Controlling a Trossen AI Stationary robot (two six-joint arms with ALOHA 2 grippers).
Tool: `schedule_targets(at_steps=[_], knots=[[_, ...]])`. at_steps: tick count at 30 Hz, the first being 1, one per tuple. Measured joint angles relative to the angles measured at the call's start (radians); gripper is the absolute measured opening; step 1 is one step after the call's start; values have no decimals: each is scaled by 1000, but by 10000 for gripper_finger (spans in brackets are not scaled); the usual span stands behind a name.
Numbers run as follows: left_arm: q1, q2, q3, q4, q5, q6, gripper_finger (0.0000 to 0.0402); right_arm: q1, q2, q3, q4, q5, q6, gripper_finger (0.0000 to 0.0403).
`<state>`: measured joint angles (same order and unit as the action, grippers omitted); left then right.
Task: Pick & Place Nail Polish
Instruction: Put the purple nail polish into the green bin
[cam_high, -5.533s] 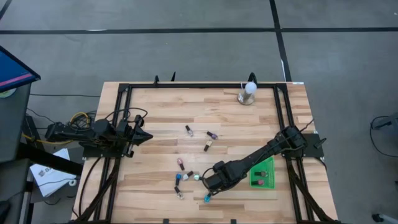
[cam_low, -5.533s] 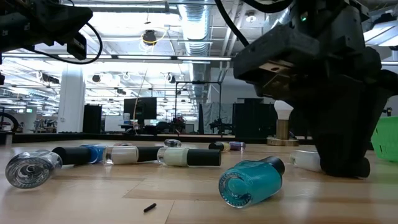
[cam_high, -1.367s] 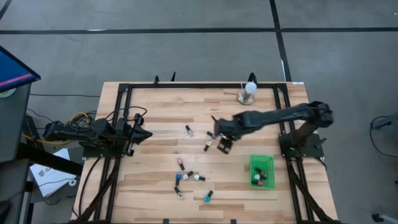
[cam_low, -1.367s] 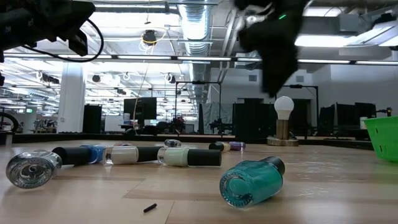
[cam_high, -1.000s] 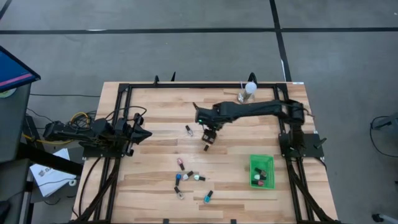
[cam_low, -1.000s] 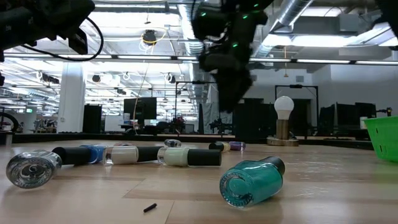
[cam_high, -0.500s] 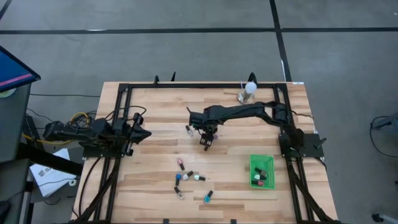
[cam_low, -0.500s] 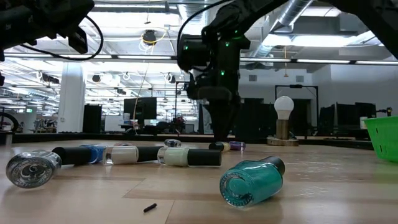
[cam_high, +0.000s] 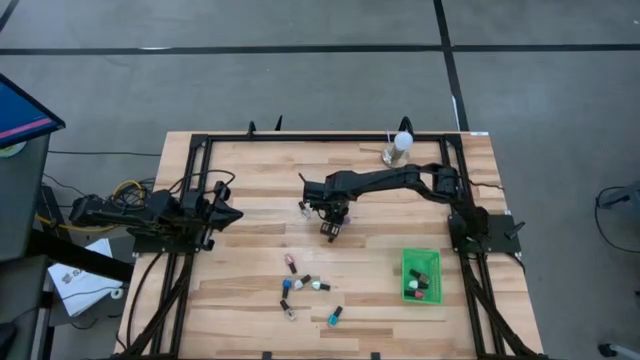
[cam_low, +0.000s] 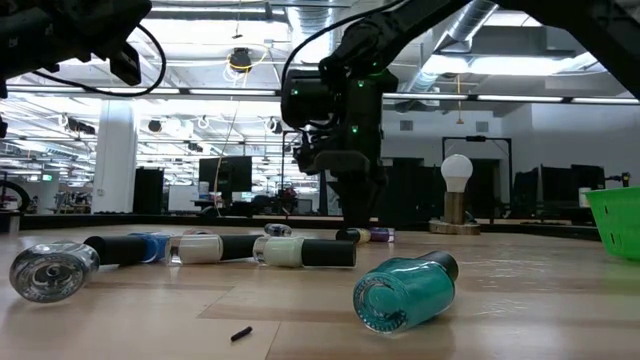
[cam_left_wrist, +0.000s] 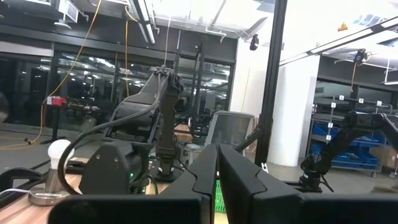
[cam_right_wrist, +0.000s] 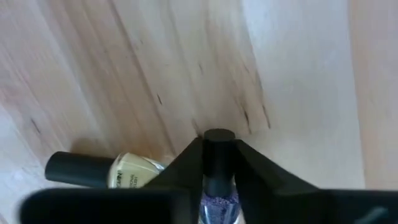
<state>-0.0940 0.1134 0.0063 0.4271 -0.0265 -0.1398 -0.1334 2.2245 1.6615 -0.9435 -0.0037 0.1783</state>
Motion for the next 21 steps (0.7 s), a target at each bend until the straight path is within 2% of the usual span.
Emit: schedule_targets(at_steps=[2,11,16,21], knots=[[0,0,0,0,0,0,13,-9,-1,0,-8,-10,5,40],[0,0,0,1,0,0,13,-30,-47,-8,-20,13,24,42],[0,0,0,2,0,0,13,-42,-184,-4,-66,19,20,42],[0,0,0,2,0,0,13,-5,-365,-4,-127,24,35,42]])
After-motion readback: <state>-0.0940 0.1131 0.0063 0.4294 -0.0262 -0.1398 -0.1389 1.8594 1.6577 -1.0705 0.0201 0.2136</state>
